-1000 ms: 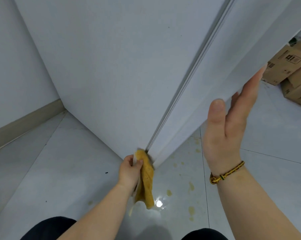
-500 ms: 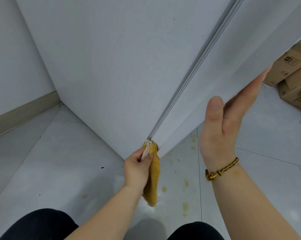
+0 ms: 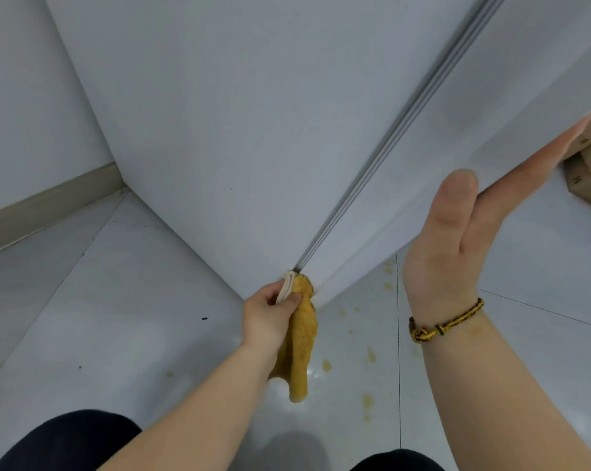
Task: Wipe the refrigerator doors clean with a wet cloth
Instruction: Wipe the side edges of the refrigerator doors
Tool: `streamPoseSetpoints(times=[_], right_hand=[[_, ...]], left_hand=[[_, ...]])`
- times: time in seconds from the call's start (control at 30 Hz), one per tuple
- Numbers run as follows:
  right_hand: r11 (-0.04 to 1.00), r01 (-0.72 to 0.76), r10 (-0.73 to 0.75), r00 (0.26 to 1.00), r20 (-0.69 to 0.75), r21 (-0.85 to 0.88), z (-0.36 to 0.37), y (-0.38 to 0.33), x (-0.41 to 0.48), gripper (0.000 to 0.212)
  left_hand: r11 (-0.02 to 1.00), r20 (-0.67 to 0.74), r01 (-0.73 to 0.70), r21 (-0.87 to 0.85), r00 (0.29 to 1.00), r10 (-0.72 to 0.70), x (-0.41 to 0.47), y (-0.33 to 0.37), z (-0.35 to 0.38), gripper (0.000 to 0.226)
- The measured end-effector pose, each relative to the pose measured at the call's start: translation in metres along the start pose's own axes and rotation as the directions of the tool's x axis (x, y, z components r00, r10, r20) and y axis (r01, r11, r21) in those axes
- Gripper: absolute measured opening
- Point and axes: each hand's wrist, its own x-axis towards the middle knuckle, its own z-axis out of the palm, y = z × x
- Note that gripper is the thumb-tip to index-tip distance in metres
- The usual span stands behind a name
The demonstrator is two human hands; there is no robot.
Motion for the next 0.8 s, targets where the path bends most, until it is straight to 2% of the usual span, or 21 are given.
streamPoseSetpoints(times=[0.07,0.17,0.27,0.33,0.4,0.57,0.67,0.8], right_hand=[[1.0,-0.003,0.003,1.0,0.007,-0.012,0.0,-0.001,0.003,0.088],[0.997,-0.04,0.039,0.999,-0.021,-0.061,-0.001,0.002,-0.005,0.087],[0.969,-0.246,0.245,0.969,-0.031,-0.038,0.002,0.013,-0.04,0.091],[0.897,-0.439,0.436,0.898,0.065,0.049,0.01,0.019,-0.063,0.092],[0.839,-0.54,0.53,0.838,0.129,0.061,0.017,0.028,-0.079,0.1],[0.778,-0.628,0.621,0.774,0.121,0.021,0.023,0.047,-0.086,0.114],[0.781,-0.624,0.623,0.774,0.112,-0.026,0.023,0.045,-0.086,0.114],[0.793,-0.609,0.605,0.79,0.097,0.007,0.025,0.046,-0.086,0.109]], left_hand=[[0.999,-0.027,0.019,0.051,0.999,-0.017,0.009,-0.006,0.001,0.011],[0.991,-0.075,0.107,0.086,0.992,-0.1,0.017,-0.02,0.001,0.024],[0.985,-0.074,0.135,0.109,0.989,-0.127,0.025,-0.03,-0.002,0.026],[0.983,-0.065,0.156,0.092,0.987,-0.15,0.032,-0.036,-0.006,0.027],[0.98,-0.062,0.19,0.059,0.98,-0.187,0.038,-0.044,-0.011,0.026],[0.959,-0.075,0.281,0.023,0.958,-0.278,0.061,-0.069,-0.012,0.031],[0.973,-0.111,0.23,-0.015,0.967,-0.23,0.064,-0.068,-0.01,0.022],[0.988,-0.098,0.101,-0.118,0.989,-0.112,0.045,-0.065,-0.003,0.016]])
